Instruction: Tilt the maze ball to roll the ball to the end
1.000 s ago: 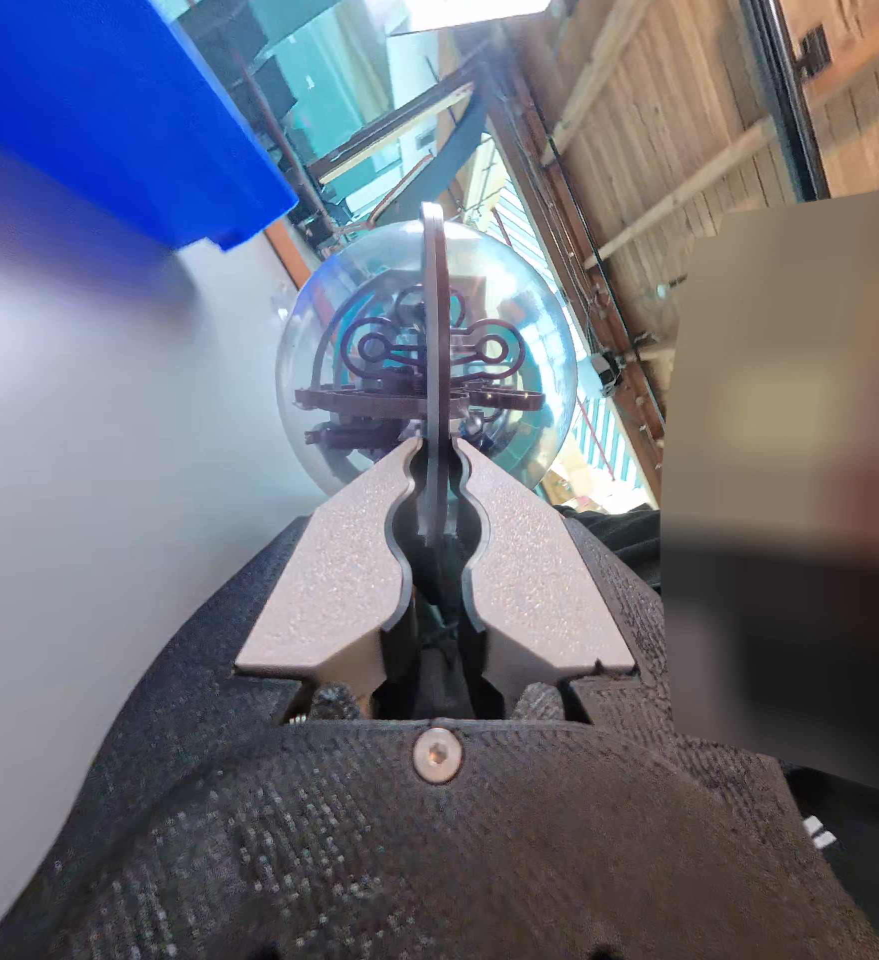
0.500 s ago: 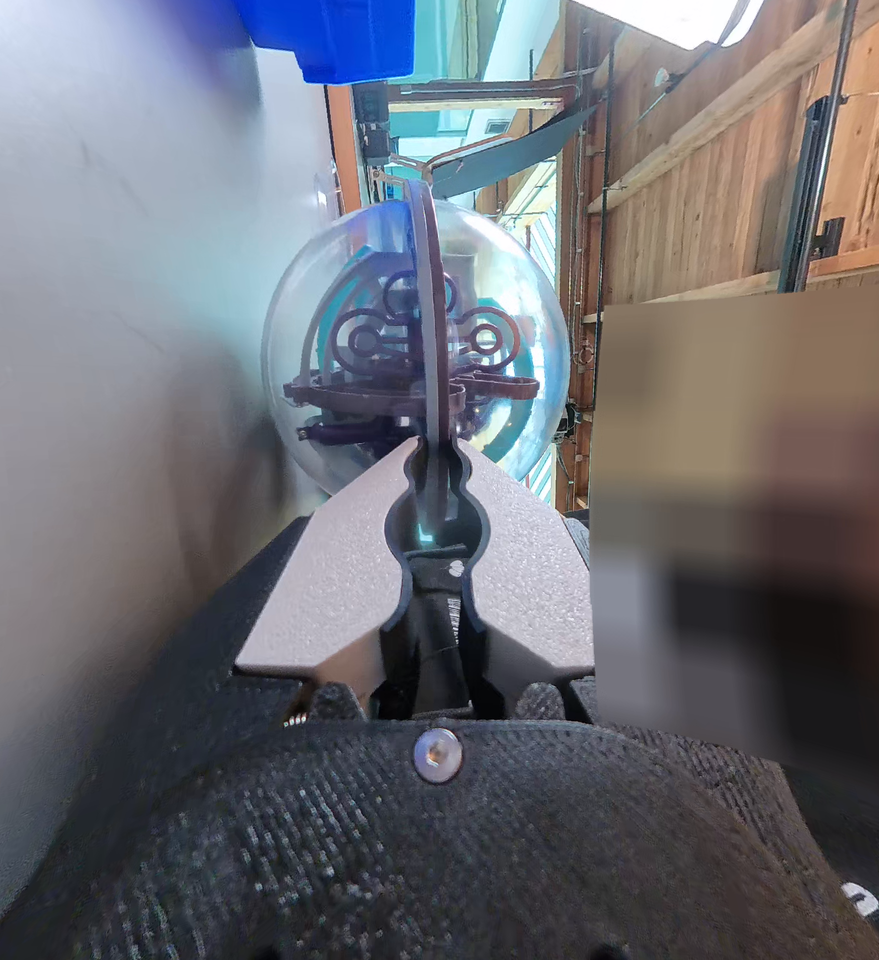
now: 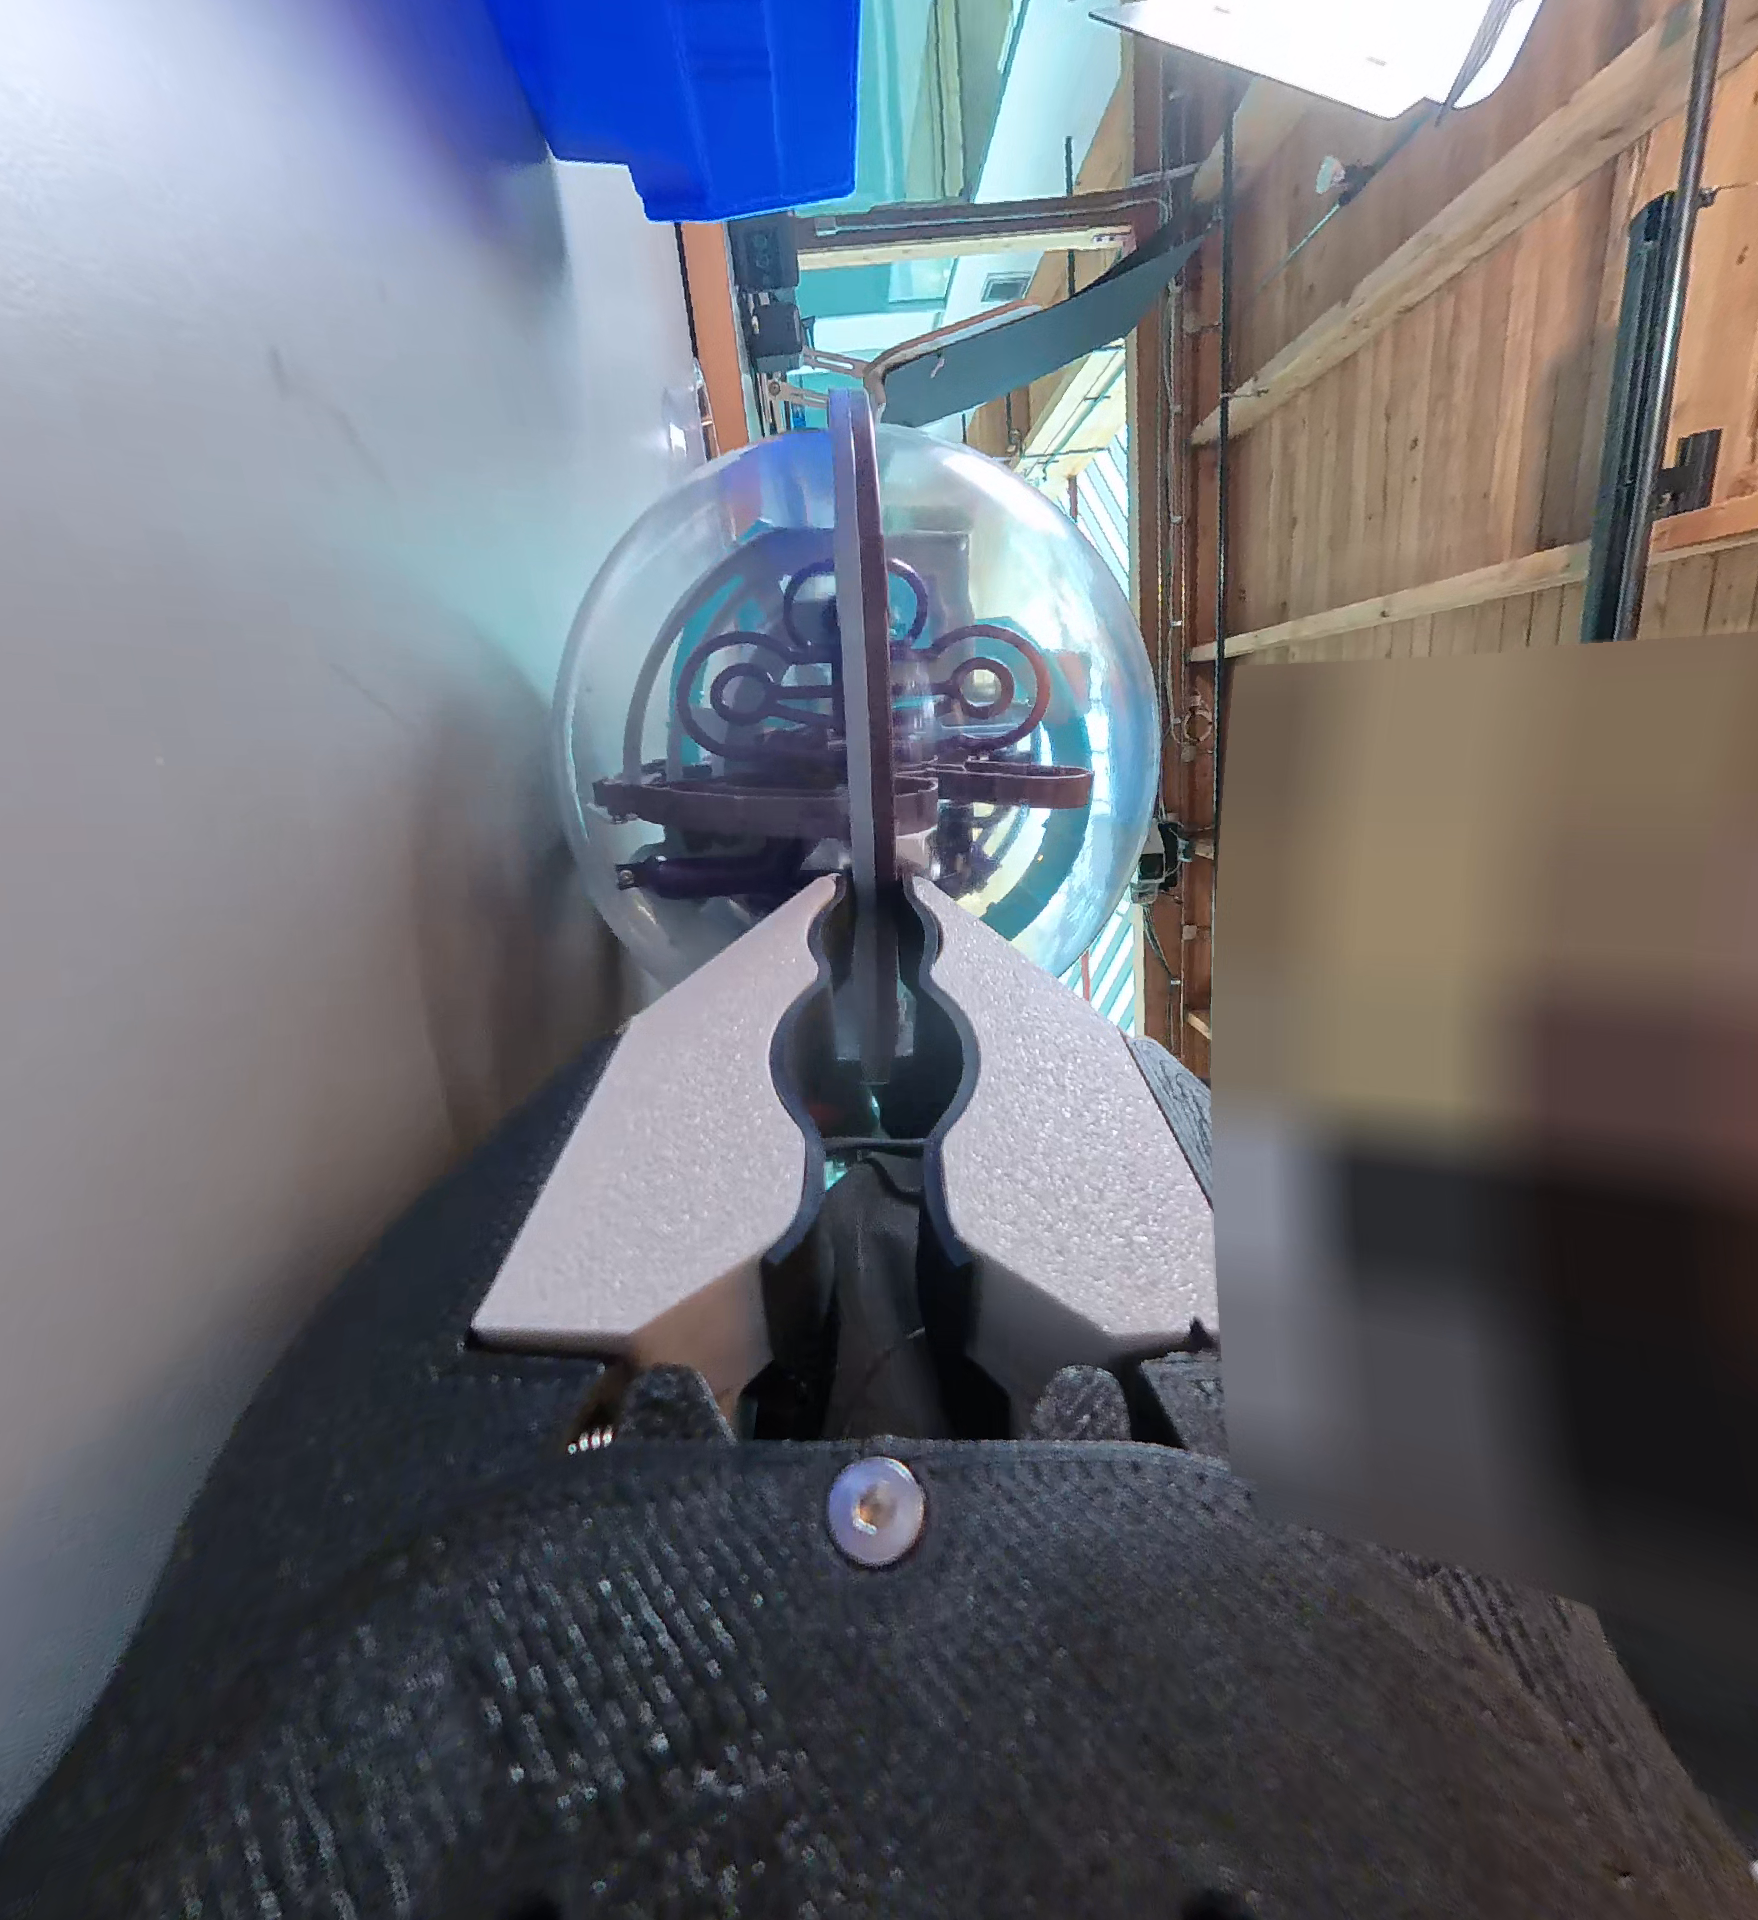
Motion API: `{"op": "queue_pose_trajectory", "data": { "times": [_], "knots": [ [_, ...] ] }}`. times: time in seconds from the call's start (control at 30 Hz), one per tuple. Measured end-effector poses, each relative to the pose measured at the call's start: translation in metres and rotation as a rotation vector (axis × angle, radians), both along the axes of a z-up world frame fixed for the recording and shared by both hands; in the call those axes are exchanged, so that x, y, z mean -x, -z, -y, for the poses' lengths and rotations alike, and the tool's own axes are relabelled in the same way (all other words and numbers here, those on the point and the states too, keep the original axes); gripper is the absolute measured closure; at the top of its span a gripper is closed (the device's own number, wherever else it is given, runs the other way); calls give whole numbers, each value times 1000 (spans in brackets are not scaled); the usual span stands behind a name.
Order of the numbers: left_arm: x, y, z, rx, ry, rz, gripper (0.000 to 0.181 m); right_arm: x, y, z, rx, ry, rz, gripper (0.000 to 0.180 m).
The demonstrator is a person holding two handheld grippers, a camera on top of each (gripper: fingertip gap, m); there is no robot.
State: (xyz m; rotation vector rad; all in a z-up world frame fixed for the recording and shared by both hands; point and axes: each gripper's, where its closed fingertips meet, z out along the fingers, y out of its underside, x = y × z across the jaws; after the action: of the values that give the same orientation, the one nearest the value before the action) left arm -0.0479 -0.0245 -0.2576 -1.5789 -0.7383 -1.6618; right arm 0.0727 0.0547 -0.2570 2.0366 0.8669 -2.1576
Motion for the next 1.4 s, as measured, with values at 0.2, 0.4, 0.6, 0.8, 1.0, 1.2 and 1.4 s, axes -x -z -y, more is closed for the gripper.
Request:
{"op": "queue_pose_trajectory", "data": {
  "times": [0.2,0.4,0.6,0.8,1.0,1.2,1.4],
  "knots": [
    [1,-1,-1,-8,-47,-8,174,-5,-1,6,-267,75,0,152],
    [-5,-1,0,-4,-100,-9,174,-12,12,39,-396,97,106,146],
    [-18,0,1,-13,-115,-11,175,-5,11,61,-214,135,48,157],
    [-27,1,6,-37,-124,-35,174,-5,9,57,-122,167,15,168],
    [-35,2,15,-76,-100,-115,173,-10,7,51,-49,158,12,171],
    [4,-42,19,-303,-182,-555,147,-18,1,37,9,138,34,173],
    [16,-57,-22,-623,-37,-1033,100,-19,2,22,41,119,64,173]
  ]
}}
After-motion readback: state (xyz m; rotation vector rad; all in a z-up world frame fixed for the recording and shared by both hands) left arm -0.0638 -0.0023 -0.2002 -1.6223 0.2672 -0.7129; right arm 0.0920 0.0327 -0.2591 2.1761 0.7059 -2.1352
